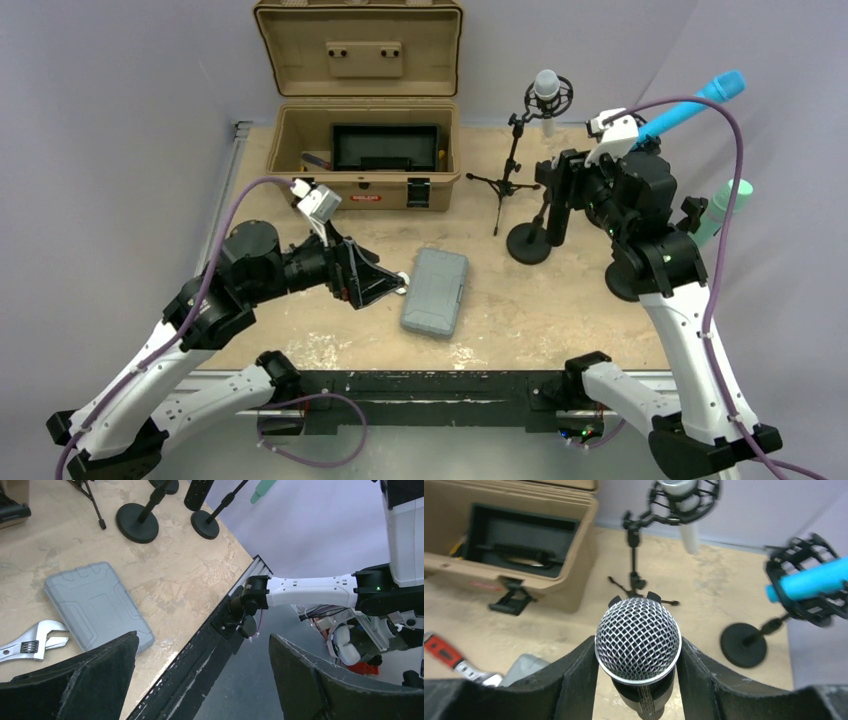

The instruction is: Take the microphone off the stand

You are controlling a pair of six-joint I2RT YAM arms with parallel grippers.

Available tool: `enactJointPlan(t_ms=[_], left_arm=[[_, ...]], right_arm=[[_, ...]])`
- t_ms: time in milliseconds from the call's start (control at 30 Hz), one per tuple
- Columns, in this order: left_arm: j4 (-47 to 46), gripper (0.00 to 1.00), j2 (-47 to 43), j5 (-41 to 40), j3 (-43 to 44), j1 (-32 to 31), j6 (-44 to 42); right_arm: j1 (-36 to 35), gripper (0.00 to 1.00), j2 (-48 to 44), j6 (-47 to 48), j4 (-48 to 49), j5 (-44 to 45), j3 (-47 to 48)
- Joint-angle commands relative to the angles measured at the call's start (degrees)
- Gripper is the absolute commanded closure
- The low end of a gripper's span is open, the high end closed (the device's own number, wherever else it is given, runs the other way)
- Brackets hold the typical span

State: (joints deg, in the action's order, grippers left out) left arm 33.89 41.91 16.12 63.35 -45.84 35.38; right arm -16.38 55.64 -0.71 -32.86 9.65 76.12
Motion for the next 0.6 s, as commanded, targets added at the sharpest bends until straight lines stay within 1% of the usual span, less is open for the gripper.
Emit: enactJointPlan(t_ms=[0,100,233,367,467,567], left_arm=[[-5.5,0.0,2.6,4.3,-0.4,-0.5,0.5],[-7.4,0.0,4.1,6.0,0.0,-1.0,0.9],[-9.2,0.0,6.3,7.4,0.9,-2.2,0.8],[-11.7,0.0,8.0,7.5,1.0,-3.8,-0.2],[-13.5,0.0,10.0,8.3,1.0,-4.1,-2.1],[-13.8,0.0,12.6,9.5,2.8,-4.1,-5.2]], right_arm=[[-0.2,1.0,-1.6,3.2,-4.0,-14.6,4.1],[-0.3,1.0,-2.6,3.9,-7.8,-18.2,5.5],[-0.4,1.0,-4.7,4.3,-7.3,-29.2,4.7],[-0.5,1.0,-4.4,4.5,-8.1,-38.6,4.4],[-0.6,1.0,-4.9,4.4,-9.2,-42.3,4.6],[-0.7,1.0,-6.3,3.9,-10.1,-42.9,4.4]])
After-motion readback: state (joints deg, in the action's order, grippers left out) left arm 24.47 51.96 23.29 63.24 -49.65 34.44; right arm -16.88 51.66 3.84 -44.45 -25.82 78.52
